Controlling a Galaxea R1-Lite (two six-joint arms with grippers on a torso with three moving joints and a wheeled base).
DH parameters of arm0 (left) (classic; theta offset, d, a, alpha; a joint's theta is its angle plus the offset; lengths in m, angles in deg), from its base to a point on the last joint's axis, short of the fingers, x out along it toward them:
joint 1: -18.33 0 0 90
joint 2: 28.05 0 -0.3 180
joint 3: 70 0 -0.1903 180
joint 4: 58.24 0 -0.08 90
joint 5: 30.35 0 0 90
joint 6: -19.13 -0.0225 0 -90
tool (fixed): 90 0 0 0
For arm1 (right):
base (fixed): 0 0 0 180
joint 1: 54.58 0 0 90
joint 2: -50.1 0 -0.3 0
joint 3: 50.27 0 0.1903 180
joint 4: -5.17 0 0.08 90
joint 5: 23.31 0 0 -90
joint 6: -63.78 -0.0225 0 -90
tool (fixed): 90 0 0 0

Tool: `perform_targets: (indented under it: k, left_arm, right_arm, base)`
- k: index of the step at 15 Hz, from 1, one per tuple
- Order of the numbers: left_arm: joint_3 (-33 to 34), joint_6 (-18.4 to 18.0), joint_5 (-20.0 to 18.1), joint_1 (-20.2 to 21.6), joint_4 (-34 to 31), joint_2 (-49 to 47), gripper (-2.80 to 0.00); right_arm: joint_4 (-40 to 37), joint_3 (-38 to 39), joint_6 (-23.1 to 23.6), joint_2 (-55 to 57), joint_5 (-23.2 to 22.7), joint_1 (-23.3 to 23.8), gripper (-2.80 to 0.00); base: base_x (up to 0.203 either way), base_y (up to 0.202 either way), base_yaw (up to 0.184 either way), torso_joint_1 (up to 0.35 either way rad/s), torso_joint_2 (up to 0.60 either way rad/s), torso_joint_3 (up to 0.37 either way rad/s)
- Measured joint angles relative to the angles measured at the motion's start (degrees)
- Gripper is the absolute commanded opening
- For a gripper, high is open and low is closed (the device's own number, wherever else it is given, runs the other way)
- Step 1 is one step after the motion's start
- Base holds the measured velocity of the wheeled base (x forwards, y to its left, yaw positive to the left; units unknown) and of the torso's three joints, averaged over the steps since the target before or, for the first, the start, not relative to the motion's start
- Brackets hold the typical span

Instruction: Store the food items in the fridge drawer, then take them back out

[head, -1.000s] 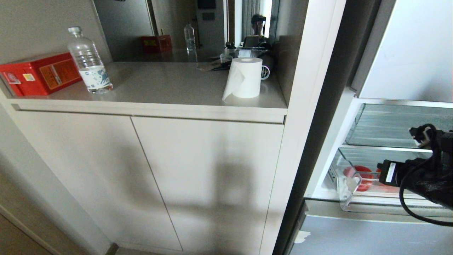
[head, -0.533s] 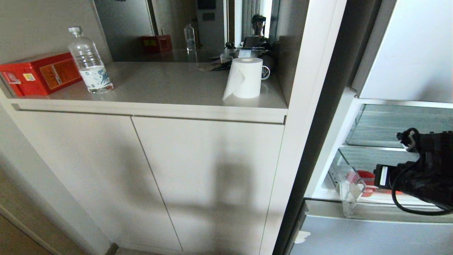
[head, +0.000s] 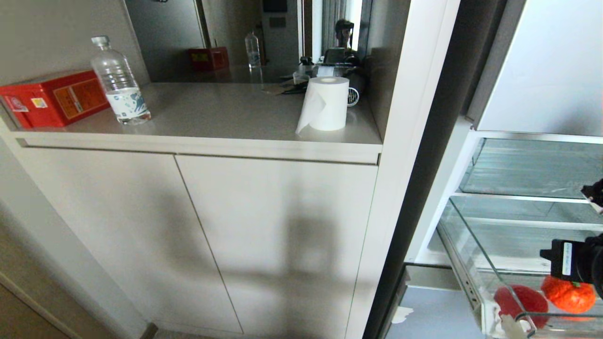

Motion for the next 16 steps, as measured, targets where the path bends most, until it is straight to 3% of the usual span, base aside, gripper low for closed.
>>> perform_targets:
  k: [9,16]
  left_arm:
    - [0.0,0.0,0.0,0.0,0.0,0.0,-2.80]
    - [0.0,0.0,0.0,0.0,0.0,0.0,-2.80]
  right_arm:
    - [-1.0,-0.8,0.6,2.8,0.0,2.7,-2.80]
    - [0.2,-0.1,4.3,1.3,-0.9,3.1,-2.80]
  base:
    - [0.000,0.000,0.000,0.000,0.00,0.000]
    - [0.000,0.000,0.000,0.000,0.00,0.000]
